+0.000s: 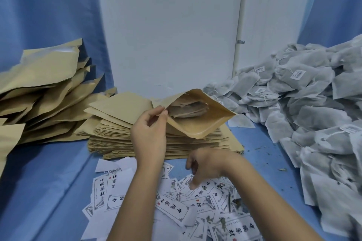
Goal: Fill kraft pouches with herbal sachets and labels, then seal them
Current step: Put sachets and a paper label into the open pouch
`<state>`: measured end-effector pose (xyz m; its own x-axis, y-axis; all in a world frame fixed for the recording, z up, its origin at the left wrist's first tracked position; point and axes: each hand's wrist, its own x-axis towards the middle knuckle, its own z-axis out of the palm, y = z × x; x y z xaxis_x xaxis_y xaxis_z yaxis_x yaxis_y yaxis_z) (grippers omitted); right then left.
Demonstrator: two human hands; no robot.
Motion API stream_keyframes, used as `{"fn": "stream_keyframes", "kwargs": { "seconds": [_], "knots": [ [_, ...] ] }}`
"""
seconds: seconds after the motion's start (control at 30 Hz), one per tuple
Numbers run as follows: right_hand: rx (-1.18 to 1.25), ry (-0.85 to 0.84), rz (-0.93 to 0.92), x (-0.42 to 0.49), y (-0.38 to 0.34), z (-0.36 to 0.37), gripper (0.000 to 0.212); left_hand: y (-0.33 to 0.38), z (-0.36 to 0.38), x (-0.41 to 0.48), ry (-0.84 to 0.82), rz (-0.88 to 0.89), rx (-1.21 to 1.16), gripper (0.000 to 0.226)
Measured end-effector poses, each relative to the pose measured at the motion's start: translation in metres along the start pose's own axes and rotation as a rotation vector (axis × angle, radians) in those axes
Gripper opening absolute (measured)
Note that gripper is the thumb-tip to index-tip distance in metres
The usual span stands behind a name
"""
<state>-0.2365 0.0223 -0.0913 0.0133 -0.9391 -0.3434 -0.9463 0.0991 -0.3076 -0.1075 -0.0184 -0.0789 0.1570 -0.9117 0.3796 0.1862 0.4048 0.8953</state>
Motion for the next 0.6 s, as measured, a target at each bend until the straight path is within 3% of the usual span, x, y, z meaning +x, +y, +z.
{"fn": "stream_keyframes", "kwargs": {
  "seconds": [0.17, 0.27, 0.5, 0.6],
  "knots": [
    [-0.006, -0.003, 0.029, 0.002, -0.002, 0.001, 0.048, -0.002, -0.001, 0.001, 0.005, -0.006, -0.011, 0.016],
    [0.015, 0.086, -0.017, 0.003, -0.001, 0.001, 0.026, -0.003, -0.003, 0.003, 0.014, -0.001, -0.010, 0.016],
    [0.158, 0.271, -0.231, -0.020, 0.003, -0.017, 0.007, -0.002, -0.004, 0.002, 0.010, 0.004, -0.004, 0.017],
    [0.390, 0.442, -0.413, -0.040, -0.002, -0.037, 0.008, -0.003, -0.004, 0.001, 0.014, 0.002, 0.004, 0.017]
  ]
}}
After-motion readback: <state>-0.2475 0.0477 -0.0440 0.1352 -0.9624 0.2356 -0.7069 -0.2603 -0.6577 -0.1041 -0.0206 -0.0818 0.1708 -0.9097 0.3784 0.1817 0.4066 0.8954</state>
